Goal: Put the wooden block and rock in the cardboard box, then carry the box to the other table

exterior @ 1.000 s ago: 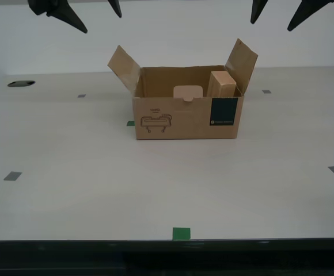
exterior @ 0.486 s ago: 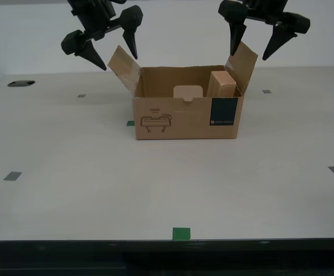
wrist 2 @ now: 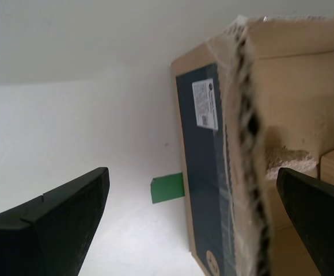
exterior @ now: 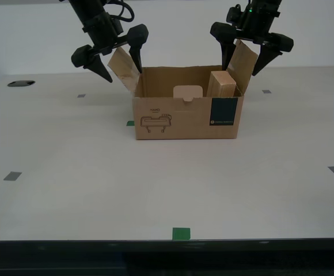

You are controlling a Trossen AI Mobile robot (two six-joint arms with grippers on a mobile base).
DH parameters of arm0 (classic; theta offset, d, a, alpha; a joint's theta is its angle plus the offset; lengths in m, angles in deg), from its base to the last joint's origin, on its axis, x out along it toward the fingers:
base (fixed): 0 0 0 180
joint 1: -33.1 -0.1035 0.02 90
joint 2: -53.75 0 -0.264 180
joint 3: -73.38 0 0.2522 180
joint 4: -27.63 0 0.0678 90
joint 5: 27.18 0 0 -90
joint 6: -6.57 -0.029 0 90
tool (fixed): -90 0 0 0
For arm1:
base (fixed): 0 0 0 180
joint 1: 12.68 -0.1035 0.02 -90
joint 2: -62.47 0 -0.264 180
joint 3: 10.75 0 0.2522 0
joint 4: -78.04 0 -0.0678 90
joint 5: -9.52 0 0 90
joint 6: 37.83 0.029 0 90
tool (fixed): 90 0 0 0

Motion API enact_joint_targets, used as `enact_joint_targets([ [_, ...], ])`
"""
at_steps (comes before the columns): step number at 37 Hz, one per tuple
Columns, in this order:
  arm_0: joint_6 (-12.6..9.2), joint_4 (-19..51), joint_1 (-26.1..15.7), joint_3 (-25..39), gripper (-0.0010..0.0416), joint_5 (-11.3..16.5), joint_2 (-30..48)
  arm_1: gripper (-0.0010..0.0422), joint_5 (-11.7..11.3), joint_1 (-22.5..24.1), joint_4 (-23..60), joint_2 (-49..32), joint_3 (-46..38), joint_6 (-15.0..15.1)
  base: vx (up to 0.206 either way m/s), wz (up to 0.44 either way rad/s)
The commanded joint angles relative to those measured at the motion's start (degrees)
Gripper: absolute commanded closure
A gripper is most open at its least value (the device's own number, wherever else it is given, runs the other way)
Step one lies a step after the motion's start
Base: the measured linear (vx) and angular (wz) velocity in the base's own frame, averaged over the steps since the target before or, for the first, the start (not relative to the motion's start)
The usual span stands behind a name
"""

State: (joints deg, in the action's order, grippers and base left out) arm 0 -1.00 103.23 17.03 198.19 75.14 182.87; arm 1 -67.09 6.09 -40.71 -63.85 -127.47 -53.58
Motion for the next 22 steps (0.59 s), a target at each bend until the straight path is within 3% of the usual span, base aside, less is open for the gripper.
enact_joint_targets([
  [1, 0.0, 0.0, 0.0, -0.3, 0.0012, 0.3, -0.2, 0.0014, 0.2, 0.0, 0.0, 0.0, -0.2, 1.7, 0.0, 0.0],
  [22, -1.0, -0.5, -0.1, -0.3, 0.0012, 0.3, -0.3, 0.0014, 0.2, 0.1, -0.3, 0.1, -0.8, 5.3, 0.0, 0.0],
])
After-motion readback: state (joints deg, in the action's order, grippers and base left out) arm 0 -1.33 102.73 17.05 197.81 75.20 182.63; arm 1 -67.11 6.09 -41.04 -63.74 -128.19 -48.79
